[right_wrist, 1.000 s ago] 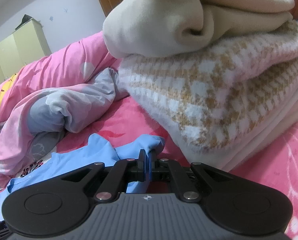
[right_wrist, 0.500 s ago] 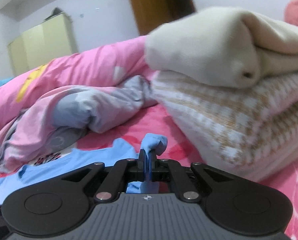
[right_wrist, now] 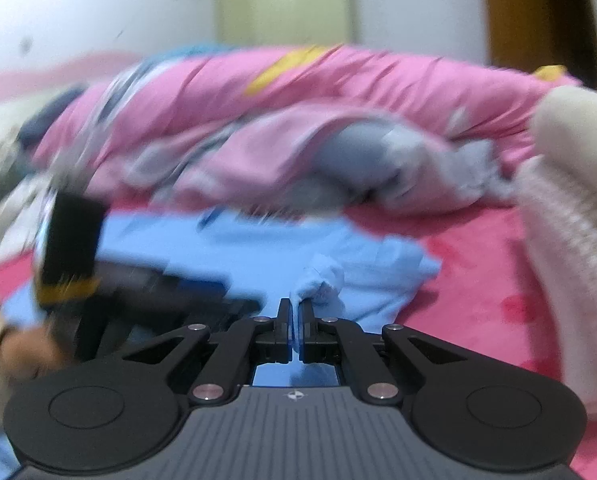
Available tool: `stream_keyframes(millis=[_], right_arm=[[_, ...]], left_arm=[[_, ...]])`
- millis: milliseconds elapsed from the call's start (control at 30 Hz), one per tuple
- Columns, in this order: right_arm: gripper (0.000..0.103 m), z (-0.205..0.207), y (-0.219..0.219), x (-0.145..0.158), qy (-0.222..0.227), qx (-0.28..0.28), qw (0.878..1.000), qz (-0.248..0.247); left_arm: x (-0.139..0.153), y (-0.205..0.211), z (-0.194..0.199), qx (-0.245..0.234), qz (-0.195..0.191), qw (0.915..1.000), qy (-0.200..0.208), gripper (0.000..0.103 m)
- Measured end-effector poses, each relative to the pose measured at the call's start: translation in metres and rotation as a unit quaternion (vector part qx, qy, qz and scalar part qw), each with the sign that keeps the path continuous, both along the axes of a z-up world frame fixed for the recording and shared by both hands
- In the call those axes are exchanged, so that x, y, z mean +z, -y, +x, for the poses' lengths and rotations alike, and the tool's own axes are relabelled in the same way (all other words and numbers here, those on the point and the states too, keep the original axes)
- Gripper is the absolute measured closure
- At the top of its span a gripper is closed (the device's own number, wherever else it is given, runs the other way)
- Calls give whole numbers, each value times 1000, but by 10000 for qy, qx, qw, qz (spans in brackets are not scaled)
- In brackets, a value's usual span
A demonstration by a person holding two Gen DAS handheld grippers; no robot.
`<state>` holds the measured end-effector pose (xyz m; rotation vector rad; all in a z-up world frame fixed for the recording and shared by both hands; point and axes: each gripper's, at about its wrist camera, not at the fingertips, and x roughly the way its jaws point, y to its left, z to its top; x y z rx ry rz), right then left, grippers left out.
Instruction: Fold clothes
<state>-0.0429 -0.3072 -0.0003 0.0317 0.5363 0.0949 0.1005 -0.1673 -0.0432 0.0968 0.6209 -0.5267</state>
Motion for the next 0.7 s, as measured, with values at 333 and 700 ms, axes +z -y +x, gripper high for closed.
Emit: stream_keyframes(millis=[333, 700], right_arm=[[98, -14, -39, -21, -873, 576, 9916, -758], [96, -22, -40, -24, -837, 606, 9917, -761]], left_arm=[[1, -4, 2, 58, -126, 9999, -30, 60], [40, 3, 7, -667, -944, 9929, -270, 58]])
